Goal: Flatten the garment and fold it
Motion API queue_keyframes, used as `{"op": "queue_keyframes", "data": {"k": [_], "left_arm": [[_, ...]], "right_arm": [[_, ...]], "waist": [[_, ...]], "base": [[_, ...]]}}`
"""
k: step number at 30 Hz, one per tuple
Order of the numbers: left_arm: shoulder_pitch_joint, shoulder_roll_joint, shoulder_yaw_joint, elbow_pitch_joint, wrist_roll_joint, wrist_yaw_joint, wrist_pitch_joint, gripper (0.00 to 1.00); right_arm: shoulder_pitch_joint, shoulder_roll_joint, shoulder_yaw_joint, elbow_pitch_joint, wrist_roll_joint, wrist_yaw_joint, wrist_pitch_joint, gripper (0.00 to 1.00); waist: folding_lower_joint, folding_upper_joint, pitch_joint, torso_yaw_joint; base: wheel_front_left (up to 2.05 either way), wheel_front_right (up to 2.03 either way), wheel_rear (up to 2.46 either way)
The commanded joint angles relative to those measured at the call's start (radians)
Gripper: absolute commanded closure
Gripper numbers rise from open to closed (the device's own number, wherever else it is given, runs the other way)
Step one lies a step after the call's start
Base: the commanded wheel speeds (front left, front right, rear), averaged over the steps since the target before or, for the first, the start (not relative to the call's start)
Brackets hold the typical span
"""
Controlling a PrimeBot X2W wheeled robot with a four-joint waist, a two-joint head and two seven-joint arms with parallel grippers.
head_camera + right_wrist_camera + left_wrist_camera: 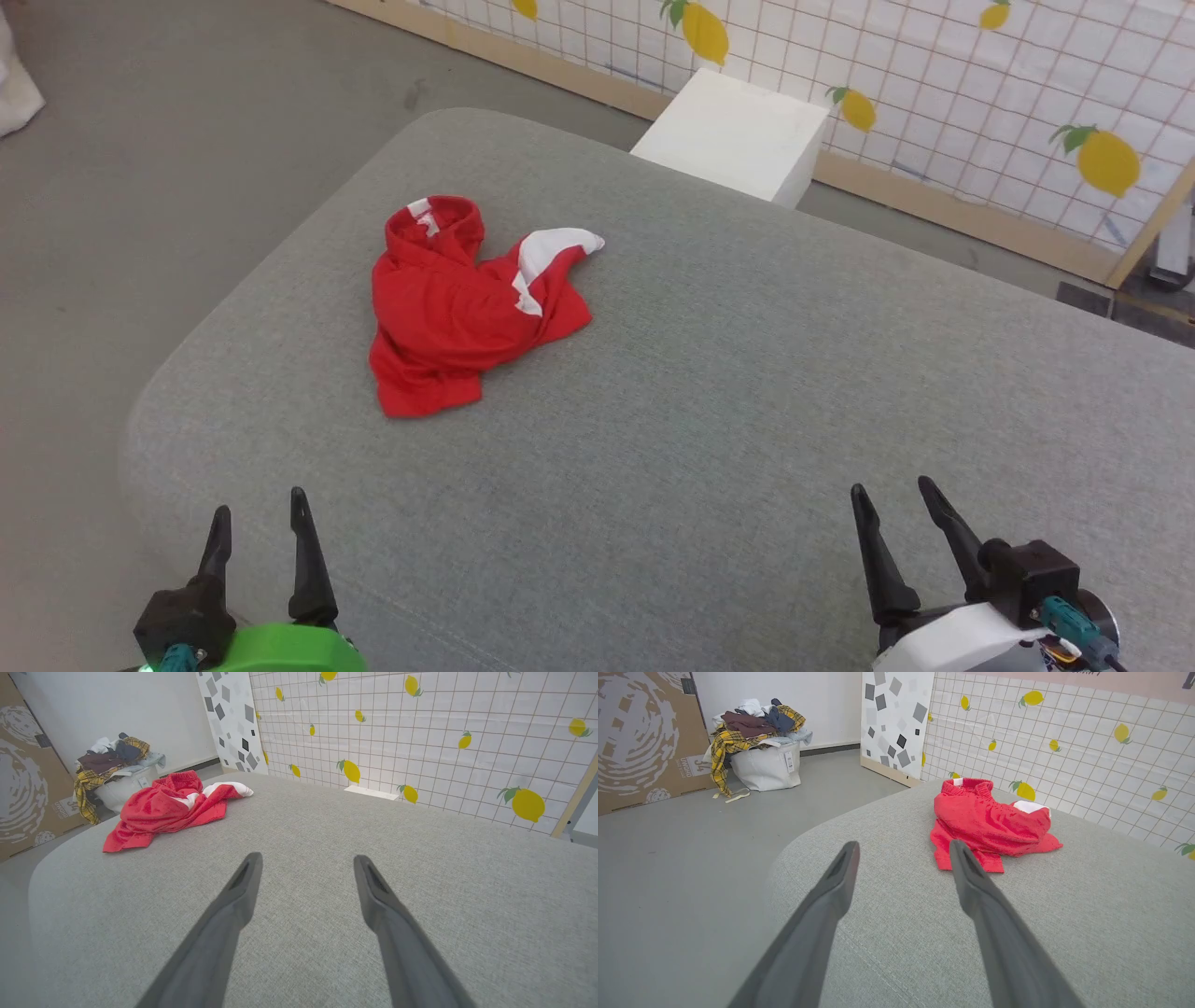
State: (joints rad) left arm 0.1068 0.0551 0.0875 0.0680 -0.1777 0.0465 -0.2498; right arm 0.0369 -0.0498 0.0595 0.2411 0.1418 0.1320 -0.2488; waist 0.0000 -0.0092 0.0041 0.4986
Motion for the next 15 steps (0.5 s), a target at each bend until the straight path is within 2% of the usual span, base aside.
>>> {"op": "queue_keyframes", "data": {"k": [1, 12, 15], "left_arm": [[0.018, -0.005, 0.004, 0.004, -0.016, 0.008, -0.012, 0.00], [0.016, -0.005, 0.002, 0.007, -0.024, 0.009, -0.012, 0.00], [-0.005, -0.003, 0.008, 0.022, -0.045, -0.015, -0.012, 0.00]], "right_arm": [[0.013, 0.000, 0.002, 0.006, 0.007, -0.001, -0.013, 0.00], [0.011, 0.000, 0.003, 0.007, 0.004, -0.001, -0.013, 0.00], [0.011, 0.000, 0.001, 0.004, 0.003, -0.001, -0.013, 0.00]], "waist": [[0.0000, 0.0092, 0.002, 0.007], [0.0000, 0.0092, 0.003, 0.006], [0.0000, 0.0092, 0.009, 0.004]], "base": [[0.00, 0.00, 0.00], [0.00, 0.00, 0.00], [0.00, 0.00, 0.00]]}}
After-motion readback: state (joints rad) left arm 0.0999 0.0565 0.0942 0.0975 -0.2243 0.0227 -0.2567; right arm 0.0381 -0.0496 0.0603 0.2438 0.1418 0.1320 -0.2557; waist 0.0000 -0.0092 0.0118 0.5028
